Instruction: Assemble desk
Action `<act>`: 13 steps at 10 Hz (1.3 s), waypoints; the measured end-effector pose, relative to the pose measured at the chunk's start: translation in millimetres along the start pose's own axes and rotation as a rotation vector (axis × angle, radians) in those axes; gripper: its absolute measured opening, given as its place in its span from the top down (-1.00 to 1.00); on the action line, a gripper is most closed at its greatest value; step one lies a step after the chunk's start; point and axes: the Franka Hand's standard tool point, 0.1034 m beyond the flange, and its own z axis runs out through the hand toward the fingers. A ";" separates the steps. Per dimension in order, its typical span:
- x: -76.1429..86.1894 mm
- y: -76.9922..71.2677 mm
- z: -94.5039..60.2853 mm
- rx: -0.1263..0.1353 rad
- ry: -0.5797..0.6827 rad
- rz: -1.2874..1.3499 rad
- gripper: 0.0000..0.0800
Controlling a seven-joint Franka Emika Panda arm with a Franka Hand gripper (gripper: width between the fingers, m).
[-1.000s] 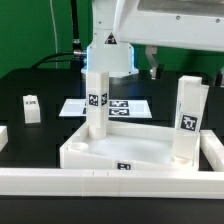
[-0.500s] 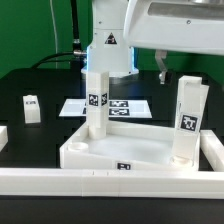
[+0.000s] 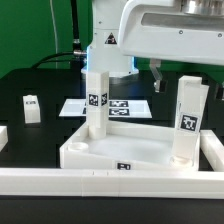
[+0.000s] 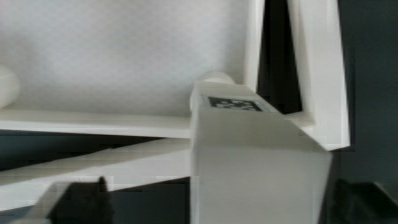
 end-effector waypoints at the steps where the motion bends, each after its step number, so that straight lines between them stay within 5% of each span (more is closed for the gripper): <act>1: 0.3 0.0 -0.4 0.000 0.001 0.000 -0.16; 2: 0.3 0.0 -0.3 0.000 0.001 0.000 0.28; 8: 0.1 -0.6 -0.3 0.004 0.000 0.048 0.27; 13: 2.1 2.1 1.7 0.065 -0.022 0.560 0.27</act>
Offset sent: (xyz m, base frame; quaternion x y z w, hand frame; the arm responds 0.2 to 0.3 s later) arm 0.0000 0.0000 0.0000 0.0000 0.0000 0.0000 1.0000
